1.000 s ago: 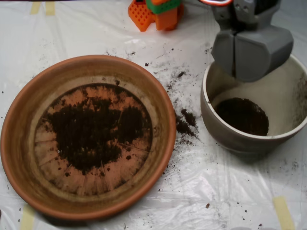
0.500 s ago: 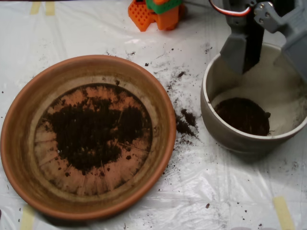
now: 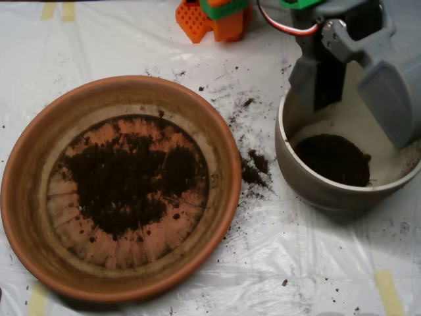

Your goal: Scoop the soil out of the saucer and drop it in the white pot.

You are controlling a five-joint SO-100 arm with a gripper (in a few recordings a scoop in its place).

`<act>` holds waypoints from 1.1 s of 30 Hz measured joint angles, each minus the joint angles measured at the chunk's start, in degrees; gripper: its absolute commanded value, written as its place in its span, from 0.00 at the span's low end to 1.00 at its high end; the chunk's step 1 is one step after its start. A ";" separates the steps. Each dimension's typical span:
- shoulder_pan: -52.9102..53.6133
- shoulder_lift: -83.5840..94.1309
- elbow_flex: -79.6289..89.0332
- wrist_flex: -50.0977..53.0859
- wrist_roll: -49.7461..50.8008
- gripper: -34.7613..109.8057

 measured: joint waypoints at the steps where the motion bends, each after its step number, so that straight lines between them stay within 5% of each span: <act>1: 0.62 0.35 0.00 0.00 1.32 0.55; 14: 20.48 6.68 0.09 -1.93 10.63 0.56; 33: 51.50 10.55 34.54 -19.78 1.49 0.56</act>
